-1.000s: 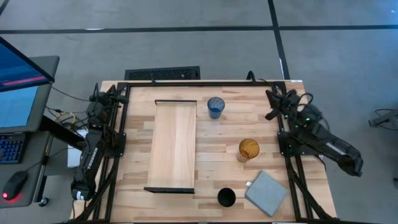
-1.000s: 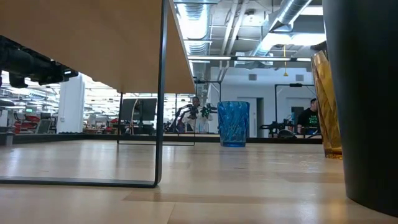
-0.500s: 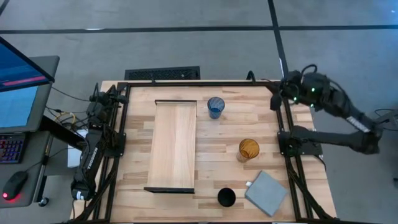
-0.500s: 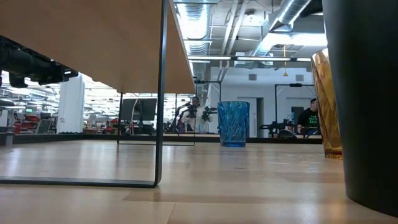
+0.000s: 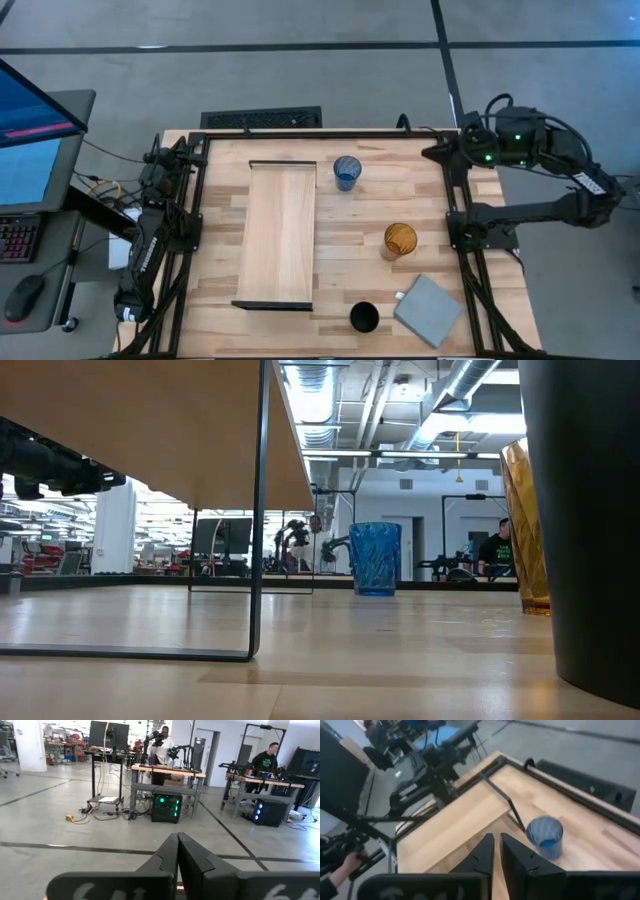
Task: Stack small to large cups/mugs on shelf
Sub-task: Put the brown cup on the shelf
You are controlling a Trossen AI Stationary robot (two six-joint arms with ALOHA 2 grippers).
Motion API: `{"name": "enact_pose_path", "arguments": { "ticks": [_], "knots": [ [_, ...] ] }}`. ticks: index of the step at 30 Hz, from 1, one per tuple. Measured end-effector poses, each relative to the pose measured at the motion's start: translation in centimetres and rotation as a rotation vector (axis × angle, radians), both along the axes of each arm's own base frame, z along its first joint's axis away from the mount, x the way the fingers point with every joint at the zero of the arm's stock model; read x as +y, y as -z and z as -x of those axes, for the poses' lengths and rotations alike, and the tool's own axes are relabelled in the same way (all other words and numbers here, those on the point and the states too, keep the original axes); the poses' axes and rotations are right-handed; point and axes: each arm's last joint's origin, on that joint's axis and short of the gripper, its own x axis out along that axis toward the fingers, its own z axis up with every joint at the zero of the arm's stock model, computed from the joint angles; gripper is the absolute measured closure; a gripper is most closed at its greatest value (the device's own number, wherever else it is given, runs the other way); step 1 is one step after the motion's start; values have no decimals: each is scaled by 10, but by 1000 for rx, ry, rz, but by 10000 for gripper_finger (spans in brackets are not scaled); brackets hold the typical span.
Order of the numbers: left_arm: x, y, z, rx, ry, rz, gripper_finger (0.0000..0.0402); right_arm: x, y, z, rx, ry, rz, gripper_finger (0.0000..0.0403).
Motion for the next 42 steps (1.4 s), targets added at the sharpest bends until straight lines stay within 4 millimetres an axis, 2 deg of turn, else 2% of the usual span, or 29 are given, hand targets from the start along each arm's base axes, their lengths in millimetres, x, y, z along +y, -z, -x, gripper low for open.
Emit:
{"name": "enact_pose_path", "arguments": {
  "ticks": [7,18,23,27,36,42],
  "knots": [
    [0,0,0,-1,0,0,401,-1,16,-10,147,16,-34,295],
    [0,0,0,0,0,1,401,-6,31,-34,265,-27,-6,155],
    [0,0,0,0,0,0,401,-7,37,-39,316,-45,-54,114],
    [0,0,0,0,0,0,401,-7,38,-44,311,-64,-94,101],
    [0,0,0,0,0,0,401,-9,44,-62,340,-72,-131,99],
    [0,0,0,0,0,0,401,2,63,-75,536,-132,-218,99]
  ]
}}
